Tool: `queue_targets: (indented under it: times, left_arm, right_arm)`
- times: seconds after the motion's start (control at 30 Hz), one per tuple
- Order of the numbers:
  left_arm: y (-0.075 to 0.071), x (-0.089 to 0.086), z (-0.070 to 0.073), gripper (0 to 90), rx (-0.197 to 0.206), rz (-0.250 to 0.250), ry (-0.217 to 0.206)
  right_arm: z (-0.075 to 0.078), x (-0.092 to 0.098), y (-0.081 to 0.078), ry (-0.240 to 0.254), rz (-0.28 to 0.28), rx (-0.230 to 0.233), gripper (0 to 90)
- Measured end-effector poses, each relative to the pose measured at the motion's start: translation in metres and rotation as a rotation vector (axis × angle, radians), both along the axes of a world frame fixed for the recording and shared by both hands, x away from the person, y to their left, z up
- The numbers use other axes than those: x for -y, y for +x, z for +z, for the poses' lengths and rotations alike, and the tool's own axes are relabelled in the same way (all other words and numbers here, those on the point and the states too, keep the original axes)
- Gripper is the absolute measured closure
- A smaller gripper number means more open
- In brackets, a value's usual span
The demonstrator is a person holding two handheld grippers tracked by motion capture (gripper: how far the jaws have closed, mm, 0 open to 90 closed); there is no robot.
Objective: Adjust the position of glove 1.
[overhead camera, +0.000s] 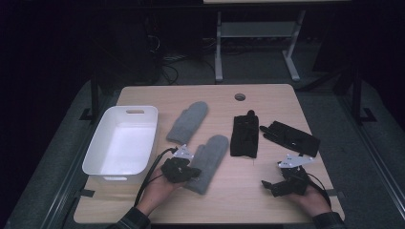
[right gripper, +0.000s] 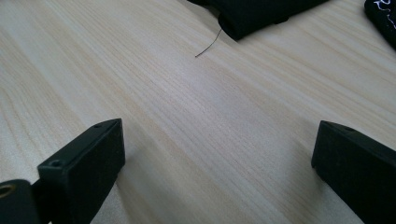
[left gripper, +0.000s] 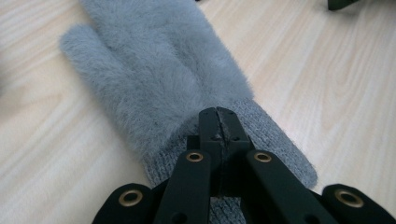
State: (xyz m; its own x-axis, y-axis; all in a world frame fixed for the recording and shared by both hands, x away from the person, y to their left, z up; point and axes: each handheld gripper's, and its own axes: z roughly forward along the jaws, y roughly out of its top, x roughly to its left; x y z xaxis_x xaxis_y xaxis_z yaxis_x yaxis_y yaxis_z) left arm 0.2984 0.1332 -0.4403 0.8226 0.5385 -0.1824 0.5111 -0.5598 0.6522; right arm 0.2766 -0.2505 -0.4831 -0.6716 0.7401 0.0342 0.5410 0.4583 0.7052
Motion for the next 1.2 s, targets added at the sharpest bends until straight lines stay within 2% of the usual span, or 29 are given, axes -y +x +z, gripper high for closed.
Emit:
queue_targets:
  times: [0.03,0.1,0.23,0.27,0.37,0.4,0.53,0.6,0.63,0.67,0.7,0.73,0.77,0.8,0.83,0.87,0.93,1.07,1.2]
  left_arm:
    - [-0.002,-0.002,0.002,89.3,0.003,-0.009,0.004]
    - [-0.003,-0.002,0.006,89.2,0.013,0.000,-0.021]
    - [0.003,0.000,0.013,89.2,0.037,0.003,-0.029]
    - [0.012,0.004,0.018,89.2,0.061,0.004,-0.021]
    - [0.020,0.010,0.022,89.3,0.077,0.010,-0.023]
    - [0.031,0.015,0.025,89.3,0.083,0.025,-0.043]
    - [0.053,0.023,0.026,89.2,0.107,0.052,-0.029]
    - [0.065,0.026,0.025,89.3,0.120,0.069,-0.004]
    - [0.065,0.026,0.025,89.2,0.120,0.069,-0.004]
    - [0.076,0.029,0.021,89.2,0.119,0.091,0.014]
    - [0.076,0.029,0.021,89.3,0.119,0.091,0.014]
    - [0.086,0.030,0.015,89.2,0.109,0.116,0.023]
    - [0.086,0.030,0.015,89.2,0.109,0.116,0.023]
    - [0.094,0.031,0.007,89.2,0.094,0.133,0.036]
    - [0.098,0.031,0.004,89.2,0.095,0.130,0.061]
    - [0.098,0.031,0.004,89.2,0.095,0.130,0.061]
    - [0.106,0.033,-0.007,89.2,0.071,0.135,0.076]
    - [0.108,0.036,-0.018,89.2,0.049,0.120,0.097]
    - [0.105,0.039,-0.018,89.3,0.045,0.096,0.110]
  right_arm:
    - [0.000,0.000,0.000,0.000,0.000,0.000,2.5]
    - [0.000,0.000,0.000,0.000,0.000,0.000,2.5]
    - [0.000,0.000,0.000,0.000,-0.001,0.000,2.4]
    - [0.000,0.000,0.000,0.000,0.000,0.000,2.5]
    - [0.000,0.000,0.000,0.000,0.000,0.000,2.5]
    - [0.000,0.000,0.000,0.001,-0.001,-0.001,2.4]
    - [0.000,0.000,0.000,0.001,0.000,0.000,2.5]
    - [0.000,0.000,0.000,0.000,0.000,0.000,2.5]
    - [0.000,0.000,0.000,0.001,-0.001,0.000,2.5]
    - [0.000,0.000,0.000,0.001,0.000,0.000,2.5]
    - [0.000,0.000,0.000,0.001,0.000,0.000,2.5]
    - [0.000,0.000,0.000,0.001,0.000,0.000,2.4]
    - [0.000,0.000,0.000,0.001,-0.001,0.000,2.5]
    - [0.000,0.000,0.000,0.001,0.000,0.000,2.4]
    - [0.000,0.000,0.000,0.001,0.000,0.000,2.5]
    - [0.000,0.000,0.000,0.001,0.000,0.000,2.5]
    - [0.000,0.000,0.000,0.001,0.000,-0.001,2.5]
    - [0.000,0.000,0.000,0.001,0.002,0.001,2.5]
    - [0.000,0.000,0.000,0.001,0.002,0.001,2.4]
